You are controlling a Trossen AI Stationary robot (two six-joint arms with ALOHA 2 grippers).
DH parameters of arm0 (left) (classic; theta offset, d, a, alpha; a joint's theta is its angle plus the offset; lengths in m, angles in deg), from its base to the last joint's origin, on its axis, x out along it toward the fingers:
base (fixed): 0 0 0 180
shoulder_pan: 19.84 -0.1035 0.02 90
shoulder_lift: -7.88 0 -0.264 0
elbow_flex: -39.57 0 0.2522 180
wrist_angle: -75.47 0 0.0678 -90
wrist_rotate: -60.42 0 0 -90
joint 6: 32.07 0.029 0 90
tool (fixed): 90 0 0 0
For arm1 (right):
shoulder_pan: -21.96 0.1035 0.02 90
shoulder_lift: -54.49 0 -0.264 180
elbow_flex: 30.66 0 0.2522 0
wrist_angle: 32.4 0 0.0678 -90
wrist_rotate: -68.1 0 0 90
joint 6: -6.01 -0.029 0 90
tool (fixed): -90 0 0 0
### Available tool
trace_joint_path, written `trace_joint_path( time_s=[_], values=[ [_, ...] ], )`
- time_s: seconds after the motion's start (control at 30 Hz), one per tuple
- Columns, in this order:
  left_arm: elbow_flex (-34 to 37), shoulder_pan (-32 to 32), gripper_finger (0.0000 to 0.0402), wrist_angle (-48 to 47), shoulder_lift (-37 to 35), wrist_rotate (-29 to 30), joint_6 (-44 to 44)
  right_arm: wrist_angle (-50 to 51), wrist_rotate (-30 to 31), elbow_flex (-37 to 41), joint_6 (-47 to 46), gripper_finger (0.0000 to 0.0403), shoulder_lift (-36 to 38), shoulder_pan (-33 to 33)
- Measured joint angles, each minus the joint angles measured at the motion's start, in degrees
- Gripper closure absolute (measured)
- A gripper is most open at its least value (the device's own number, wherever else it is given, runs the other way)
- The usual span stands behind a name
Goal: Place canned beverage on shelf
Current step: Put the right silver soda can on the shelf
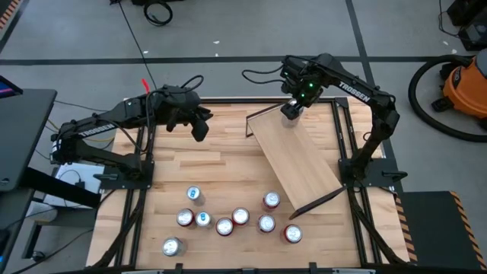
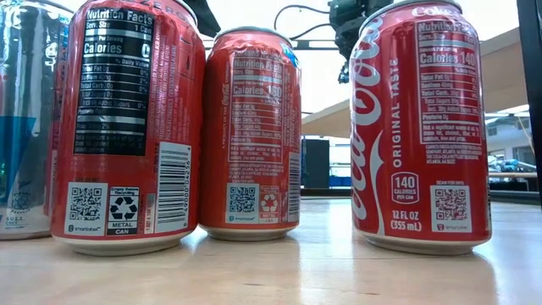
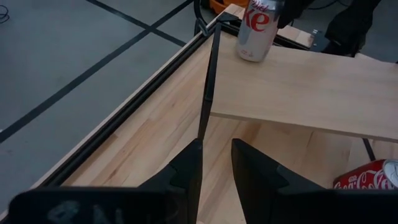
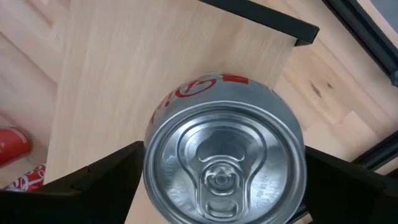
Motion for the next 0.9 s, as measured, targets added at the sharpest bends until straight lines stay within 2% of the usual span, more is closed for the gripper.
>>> trace_joint_path(
  time_s=[0.37, 0.7, 0.9],
  values=[
    [0.0, 0.0, 0.0308, 0.0, 0.0, 0.0, 0.1, 0.0, -0.4, 0.0, 0.1, 0.0011, 1.0, 0.5],
    [0.0, 0.0, 0.0308, 0.0, 0.0, 0.0, 0.1, -0.1, -3.0, -0.1, -5.8, 0.0011, 4.3, 0.8],
    [0.0, 0.0, 0.0308, 0.0, 0.0, 0.0, 0.3, -0.3, 0.4, -0.1, 7.3, 0.0011, 5.4, 1.5]
  ],
)
